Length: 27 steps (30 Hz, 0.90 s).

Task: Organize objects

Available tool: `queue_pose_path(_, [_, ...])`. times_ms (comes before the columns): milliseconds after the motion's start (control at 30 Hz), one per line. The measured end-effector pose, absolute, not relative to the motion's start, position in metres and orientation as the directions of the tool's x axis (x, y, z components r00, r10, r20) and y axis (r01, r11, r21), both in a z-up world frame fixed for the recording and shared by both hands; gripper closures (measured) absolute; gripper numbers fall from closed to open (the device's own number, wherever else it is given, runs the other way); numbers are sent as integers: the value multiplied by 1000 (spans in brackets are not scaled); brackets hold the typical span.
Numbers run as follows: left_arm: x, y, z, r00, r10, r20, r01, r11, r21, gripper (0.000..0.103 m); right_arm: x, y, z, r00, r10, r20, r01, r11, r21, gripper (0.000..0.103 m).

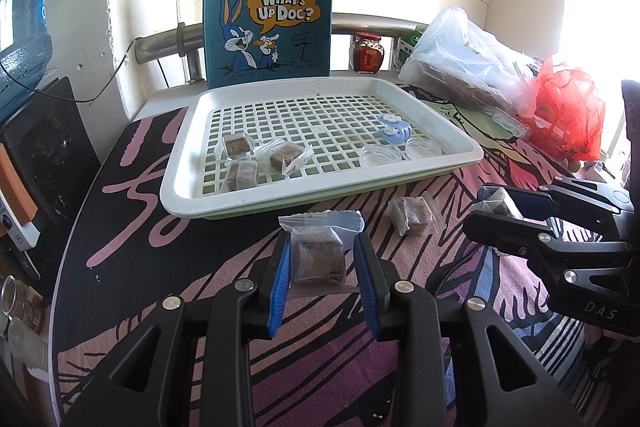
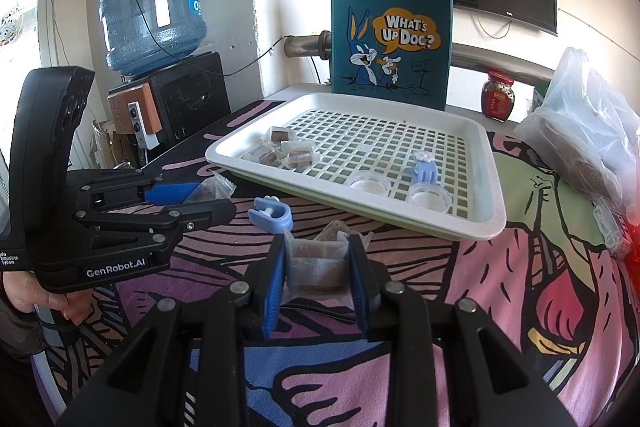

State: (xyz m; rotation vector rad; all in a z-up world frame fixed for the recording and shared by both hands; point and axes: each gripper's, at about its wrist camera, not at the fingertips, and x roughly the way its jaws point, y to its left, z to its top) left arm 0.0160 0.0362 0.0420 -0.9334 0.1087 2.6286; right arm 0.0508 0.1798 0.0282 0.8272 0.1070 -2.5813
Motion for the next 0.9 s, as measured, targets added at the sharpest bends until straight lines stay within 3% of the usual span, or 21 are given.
queue_pose_path(900, [17, 36, 40, -722, 300, -623, -346, -937, -49, 73, 50, 182, 28, -729, -378, -571, 414, -907, 72, 74])
